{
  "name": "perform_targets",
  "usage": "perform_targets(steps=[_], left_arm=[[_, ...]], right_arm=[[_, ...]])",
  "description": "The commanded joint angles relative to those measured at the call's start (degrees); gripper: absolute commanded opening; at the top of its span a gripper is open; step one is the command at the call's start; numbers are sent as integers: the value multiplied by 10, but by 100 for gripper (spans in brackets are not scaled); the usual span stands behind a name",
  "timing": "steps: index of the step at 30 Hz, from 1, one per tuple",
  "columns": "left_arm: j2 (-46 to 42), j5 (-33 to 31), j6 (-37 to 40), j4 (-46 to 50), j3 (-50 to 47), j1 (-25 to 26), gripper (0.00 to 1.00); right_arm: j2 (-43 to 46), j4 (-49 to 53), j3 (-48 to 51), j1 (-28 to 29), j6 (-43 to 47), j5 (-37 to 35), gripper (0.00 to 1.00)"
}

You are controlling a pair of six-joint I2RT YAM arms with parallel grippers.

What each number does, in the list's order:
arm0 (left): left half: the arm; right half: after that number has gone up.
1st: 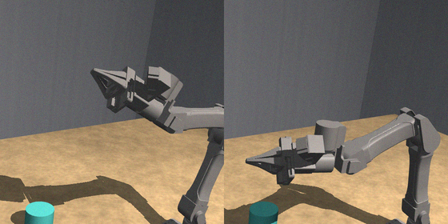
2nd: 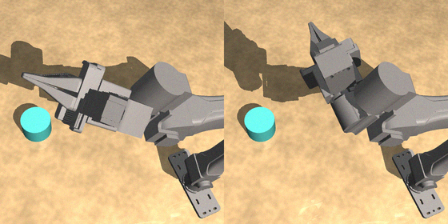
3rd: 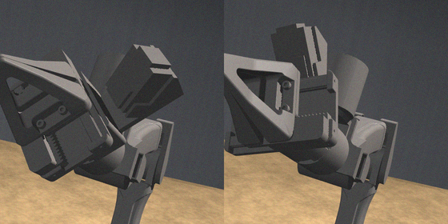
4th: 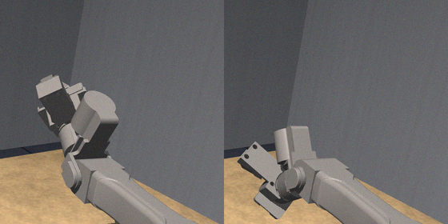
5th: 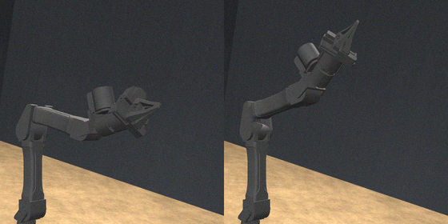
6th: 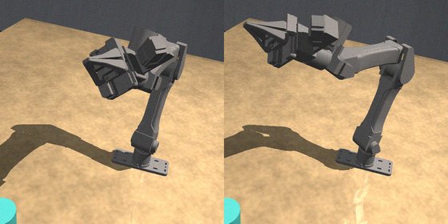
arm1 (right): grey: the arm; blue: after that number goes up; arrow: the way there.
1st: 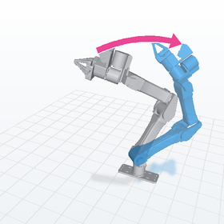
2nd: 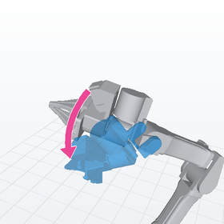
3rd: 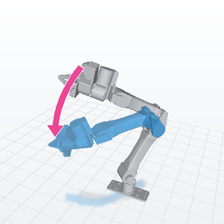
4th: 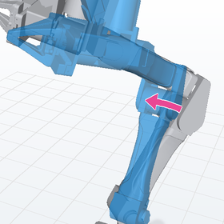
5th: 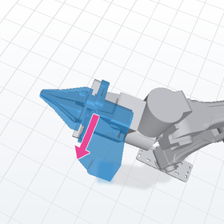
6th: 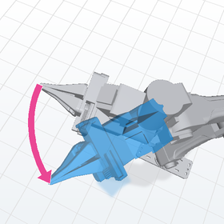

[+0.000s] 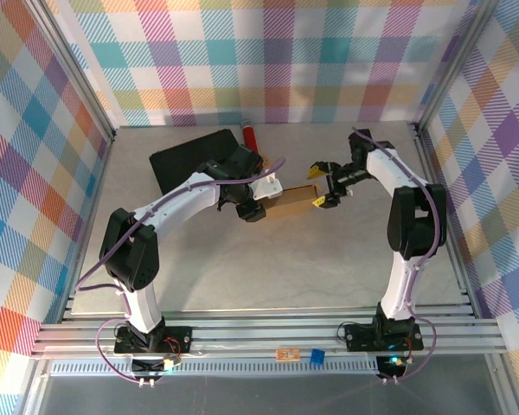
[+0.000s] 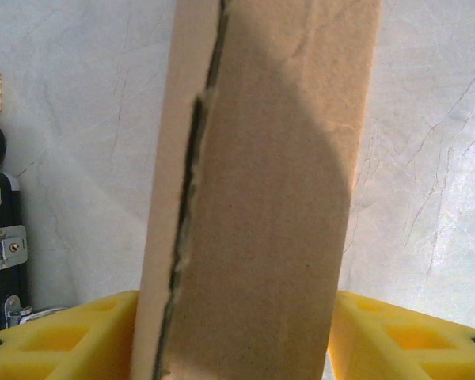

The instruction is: Fold the paper box

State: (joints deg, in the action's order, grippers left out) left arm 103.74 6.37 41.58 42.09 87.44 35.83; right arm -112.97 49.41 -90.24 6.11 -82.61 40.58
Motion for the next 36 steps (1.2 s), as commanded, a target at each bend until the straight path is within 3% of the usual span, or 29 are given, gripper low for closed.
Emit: perform_targets(steps=[1, 7, 10, 12, 14, 20, 29, 36], left_arm=[[-16, 12, -1, 19, -6, 5, 59], [-16, 16, -2, 22, -9, 3, 59], [-16, 16, -2, 24, -8, 2, 59], [-16, 19, -2, 26, -6, 0, 59], [-14, 17, -1, 29, -3, 0, 59], [-7, 20, -1, 34, 7, -2, 59], [4, 26, -4, 34, 16, -13, 59], [10, 33, -5, 34, 22, -20, 59]], right_arm=[[70, -9, 1, -30, 83, -30, 83], [172, -57, 58, -63, 246, -55, 83], [234, -93, 92, -52, 406, -131, 71], [292, -154, 154, -29, 550, -179, 55], [338, -222, 221, -21, 670, -155, 39], [394, -298, 323, -8, 926, -149, 32], [332, -226, 264, 50, 1074, -167, 35], [291, -214, 224, 68, 1089, -211, 34]])
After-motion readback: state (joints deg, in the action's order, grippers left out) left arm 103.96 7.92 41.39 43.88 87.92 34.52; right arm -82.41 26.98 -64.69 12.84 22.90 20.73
